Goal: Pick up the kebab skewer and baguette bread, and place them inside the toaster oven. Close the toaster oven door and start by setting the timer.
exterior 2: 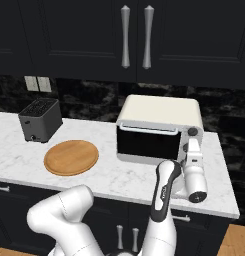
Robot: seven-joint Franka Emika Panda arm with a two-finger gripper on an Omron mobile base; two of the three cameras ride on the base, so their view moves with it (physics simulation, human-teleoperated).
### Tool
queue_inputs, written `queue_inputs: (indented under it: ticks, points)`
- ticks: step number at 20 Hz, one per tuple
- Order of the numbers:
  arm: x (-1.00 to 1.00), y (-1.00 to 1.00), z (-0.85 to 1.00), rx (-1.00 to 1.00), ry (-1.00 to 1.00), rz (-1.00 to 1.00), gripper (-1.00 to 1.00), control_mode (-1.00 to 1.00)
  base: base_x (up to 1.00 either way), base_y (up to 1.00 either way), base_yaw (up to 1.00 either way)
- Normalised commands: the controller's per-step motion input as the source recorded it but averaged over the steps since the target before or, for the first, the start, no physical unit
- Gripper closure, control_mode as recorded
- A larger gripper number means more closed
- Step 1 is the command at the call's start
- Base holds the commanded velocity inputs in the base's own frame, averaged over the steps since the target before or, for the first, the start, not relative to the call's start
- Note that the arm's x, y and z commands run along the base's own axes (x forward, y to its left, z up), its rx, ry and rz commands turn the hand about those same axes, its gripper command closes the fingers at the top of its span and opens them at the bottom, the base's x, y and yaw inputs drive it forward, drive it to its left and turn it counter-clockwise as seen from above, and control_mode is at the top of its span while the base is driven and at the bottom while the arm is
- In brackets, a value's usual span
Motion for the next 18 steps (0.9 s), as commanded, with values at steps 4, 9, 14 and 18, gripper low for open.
queue_inputs:
  ticks: [4,9,14,18]
  points:
    - [0.0,0.37,0.35,0.0,0.0,0.0,1.0,-1.0,0.0,0.0,0.0]
    - [0.09,0.45,0.34,0.0,0.0,0.0,1.0,-1.0,0.0,0.0,0.0]
    - [0.12,0.38,0.18,0.02,0.0,0.0,1.0,-1.0,0.0,0.0,0.0]
    - [0.13,0.33,0.18,0.06,0.0,-0.01,1.0,-1.0,0.0,0.0,0.0]
